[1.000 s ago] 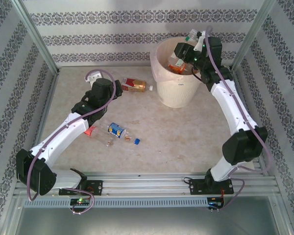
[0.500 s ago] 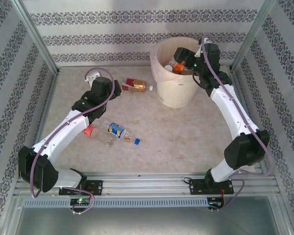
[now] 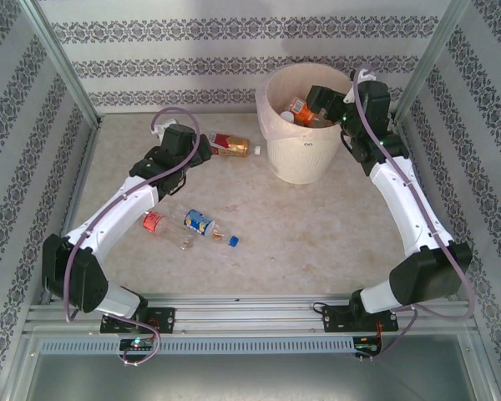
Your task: Put the plastic bottles in the bin
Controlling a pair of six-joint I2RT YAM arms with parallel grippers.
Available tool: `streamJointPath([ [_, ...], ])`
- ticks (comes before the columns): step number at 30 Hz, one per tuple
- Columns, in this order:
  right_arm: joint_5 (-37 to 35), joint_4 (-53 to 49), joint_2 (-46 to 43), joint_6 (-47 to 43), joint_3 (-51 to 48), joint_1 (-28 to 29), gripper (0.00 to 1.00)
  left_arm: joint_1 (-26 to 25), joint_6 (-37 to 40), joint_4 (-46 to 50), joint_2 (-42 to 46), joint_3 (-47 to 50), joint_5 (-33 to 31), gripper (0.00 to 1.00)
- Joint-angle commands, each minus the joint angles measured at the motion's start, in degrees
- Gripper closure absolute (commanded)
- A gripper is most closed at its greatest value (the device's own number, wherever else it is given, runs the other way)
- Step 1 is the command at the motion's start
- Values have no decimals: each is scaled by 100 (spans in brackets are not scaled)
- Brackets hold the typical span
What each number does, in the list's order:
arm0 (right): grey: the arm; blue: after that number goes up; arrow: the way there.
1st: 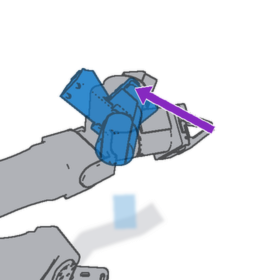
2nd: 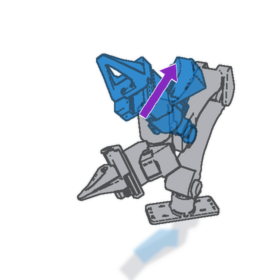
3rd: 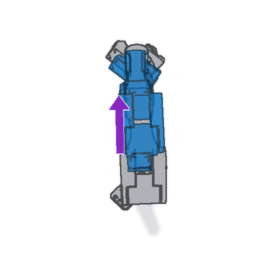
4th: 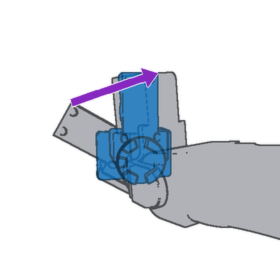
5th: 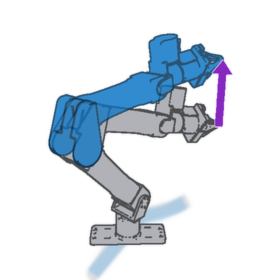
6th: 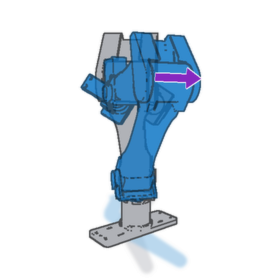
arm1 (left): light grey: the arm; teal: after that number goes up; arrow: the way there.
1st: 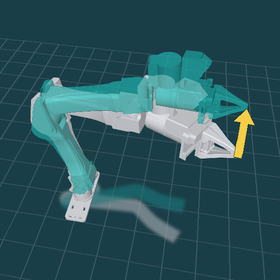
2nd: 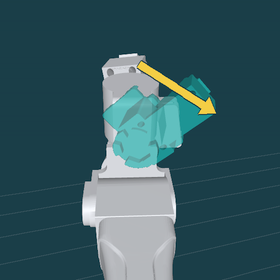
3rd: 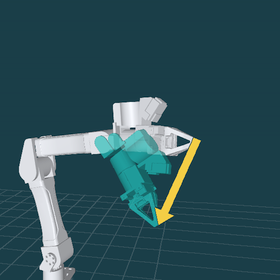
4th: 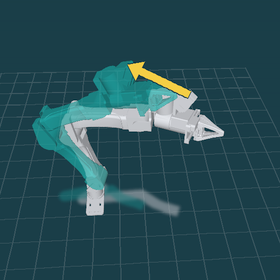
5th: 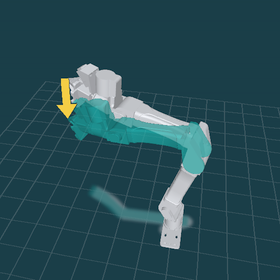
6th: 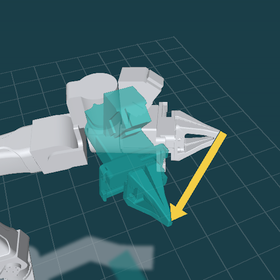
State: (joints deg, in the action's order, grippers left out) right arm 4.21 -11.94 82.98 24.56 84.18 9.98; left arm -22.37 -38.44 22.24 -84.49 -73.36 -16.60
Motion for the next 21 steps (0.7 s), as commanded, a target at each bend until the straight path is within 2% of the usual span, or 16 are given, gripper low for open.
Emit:
streamJointPath([
  [1,493,480,-461,-354,-319,63,2,92,-196,343,-303,-314,259,0],
  [7,738,547,-1113,-919,-832,309,2,270,-648,621,-944,-824,640,0],
  [12,706,616,-1759,-1207,-1498,552,2,439,-1858,1008,-1718,-1382,731,0],
  [16,665,828,-2158,-1077,-2022,626,2,464,-2415,1049,-2380,-1950,802,0],
  [21,421,695,-2377,-1117,-2161,634,2,454,-3094,1492,-3229,-2936,921,0],
])
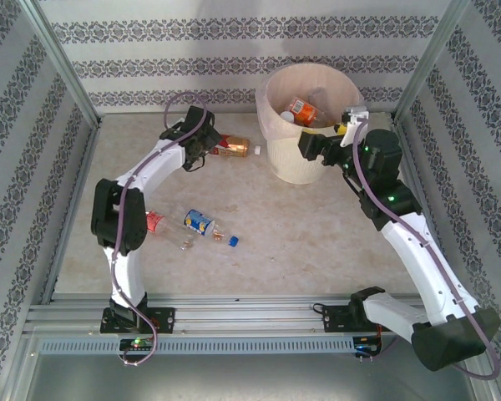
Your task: Put the plastic bottles in the bin
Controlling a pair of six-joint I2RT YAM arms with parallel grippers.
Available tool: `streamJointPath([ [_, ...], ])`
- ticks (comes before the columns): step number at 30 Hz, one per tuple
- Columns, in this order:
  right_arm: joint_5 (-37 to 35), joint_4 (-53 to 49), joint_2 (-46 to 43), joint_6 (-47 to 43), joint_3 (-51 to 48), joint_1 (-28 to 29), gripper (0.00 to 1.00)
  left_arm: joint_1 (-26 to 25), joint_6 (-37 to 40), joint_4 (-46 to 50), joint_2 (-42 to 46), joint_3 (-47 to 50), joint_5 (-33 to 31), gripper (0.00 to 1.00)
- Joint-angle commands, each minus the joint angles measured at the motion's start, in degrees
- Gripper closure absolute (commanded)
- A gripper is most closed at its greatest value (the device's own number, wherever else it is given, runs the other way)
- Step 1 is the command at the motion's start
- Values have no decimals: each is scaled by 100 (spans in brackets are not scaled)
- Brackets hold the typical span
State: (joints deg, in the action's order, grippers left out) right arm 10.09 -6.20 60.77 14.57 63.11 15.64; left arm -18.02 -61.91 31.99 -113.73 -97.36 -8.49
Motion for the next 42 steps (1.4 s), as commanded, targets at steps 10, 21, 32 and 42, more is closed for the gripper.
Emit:
streamJointPath([
  [10,-495,-266,-275,-147,195,65,2,137,-2371,1725,-1887,-2470,222,0],
  [21,-569,-541,-538,-131,197,73,2,186,-2498,1665,-3195,-4036,164,0],
  [32,-568,-610,-442,-102,235,73,2,268,-2042,1294,-4122,-4713,568,0],
  [42,-558,-698,-403,-174,250,76,2,306,-1086,917,-3605,-3990,551,25],
])
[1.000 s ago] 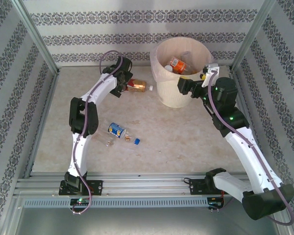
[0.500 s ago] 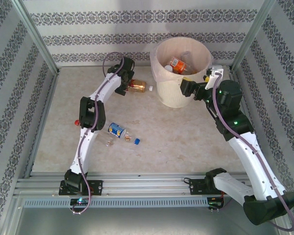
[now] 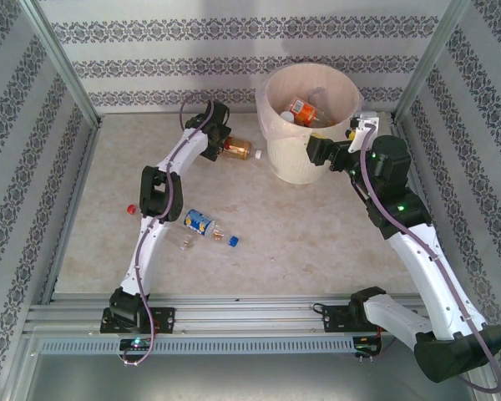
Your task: Put the plastic bottles in the bin
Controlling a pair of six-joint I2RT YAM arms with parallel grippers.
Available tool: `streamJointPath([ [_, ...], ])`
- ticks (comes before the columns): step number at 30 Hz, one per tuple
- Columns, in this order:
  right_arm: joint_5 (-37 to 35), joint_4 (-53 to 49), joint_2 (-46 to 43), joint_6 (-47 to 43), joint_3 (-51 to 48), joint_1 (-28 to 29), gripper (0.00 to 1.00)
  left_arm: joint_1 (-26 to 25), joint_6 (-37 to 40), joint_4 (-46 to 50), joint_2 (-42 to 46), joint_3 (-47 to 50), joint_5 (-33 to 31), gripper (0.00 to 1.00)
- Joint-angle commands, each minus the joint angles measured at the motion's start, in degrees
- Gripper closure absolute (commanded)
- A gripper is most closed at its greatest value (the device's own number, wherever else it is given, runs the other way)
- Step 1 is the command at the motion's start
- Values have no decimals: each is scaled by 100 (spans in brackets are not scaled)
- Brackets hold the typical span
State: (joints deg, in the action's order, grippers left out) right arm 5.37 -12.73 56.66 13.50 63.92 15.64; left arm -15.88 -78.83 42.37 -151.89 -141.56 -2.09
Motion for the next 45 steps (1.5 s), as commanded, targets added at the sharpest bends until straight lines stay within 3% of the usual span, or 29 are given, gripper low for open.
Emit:
streamJointPath([
  [1,-74,-46,16,-58,166,73,2,101,723,-257,374,694,-128,28],
  [4,-6,-28,36,-27,148,80,2,157,976,-845,898,1592,-113,35],
  [10,257,-26,3,-1,54,130,2,178,1665,-2382,1974,3396,110,39],
  [25,-380,623,-83,510,-925,854,2,134,3148,-3893,4275,6411,1050,46],
  [33,-366,1167,42,738,-1226,1049,2,43,3762,-4210,5547,7403,1366,46],
  [40,361,1636,478,1137,-1343,1249,2,-182,4136,-4250,6278,7626,1759,46],
  [45,1600,1598,1206,1191,-1019,1442,2,-409,4247,-4279,6583,7614,2121,46],
])
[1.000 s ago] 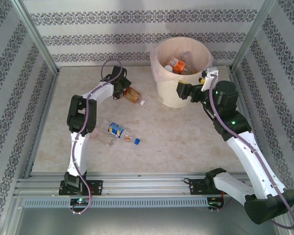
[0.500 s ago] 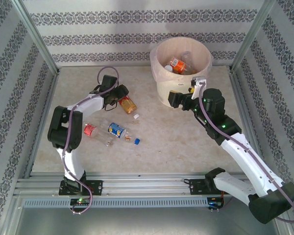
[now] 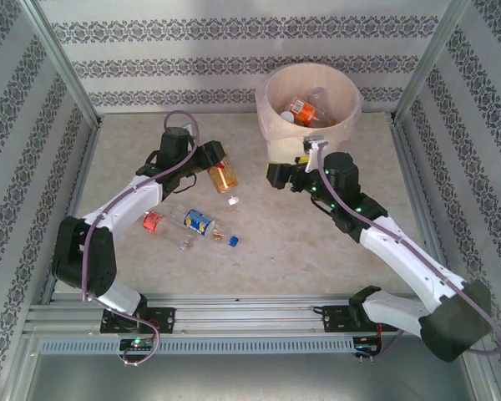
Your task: Put the plastic bottles in the bin
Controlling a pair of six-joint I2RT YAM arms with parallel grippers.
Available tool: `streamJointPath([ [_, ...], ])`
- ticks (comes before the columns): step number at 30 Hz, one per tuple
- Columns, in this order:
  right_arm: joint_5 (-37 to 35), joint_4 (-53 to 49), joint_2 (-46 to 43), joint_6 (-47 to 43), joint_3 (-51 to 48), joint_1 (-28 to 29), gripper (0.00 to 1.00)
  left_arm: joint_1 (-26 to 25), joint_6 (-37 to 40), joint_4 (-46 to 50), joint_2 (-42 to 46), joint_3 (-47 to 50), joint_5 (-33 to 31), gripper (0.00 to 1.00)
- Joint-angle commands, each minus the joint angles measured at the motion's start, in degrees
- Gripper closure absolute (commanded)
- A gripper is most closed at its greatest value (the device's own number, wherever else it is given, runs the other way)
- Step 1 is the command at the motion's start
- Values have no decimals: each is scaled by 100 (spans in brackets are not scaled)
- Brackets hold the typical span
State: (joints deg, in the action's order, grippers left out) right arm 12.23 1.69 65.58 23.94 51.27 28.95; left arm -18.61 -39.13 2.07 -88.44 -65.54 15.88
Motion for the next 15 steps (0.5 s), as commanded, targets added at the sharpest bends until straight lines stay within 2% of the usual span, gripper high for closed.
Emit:
streamJointPath([
  [1,1053,84,476,147,353,175,2,-190,296,-251,273,-10,353,46],
  [5,739,-31,903,71,586,454,2,-366,206,-474,319,-50,714,46],
  [11,467,222,1284,163,605,558,2,-584,153,-698,317,-122,1088,46],
  [15,629,273,1562,44,737,602,2,-652,138,-672,249,-267,1266,46],
])
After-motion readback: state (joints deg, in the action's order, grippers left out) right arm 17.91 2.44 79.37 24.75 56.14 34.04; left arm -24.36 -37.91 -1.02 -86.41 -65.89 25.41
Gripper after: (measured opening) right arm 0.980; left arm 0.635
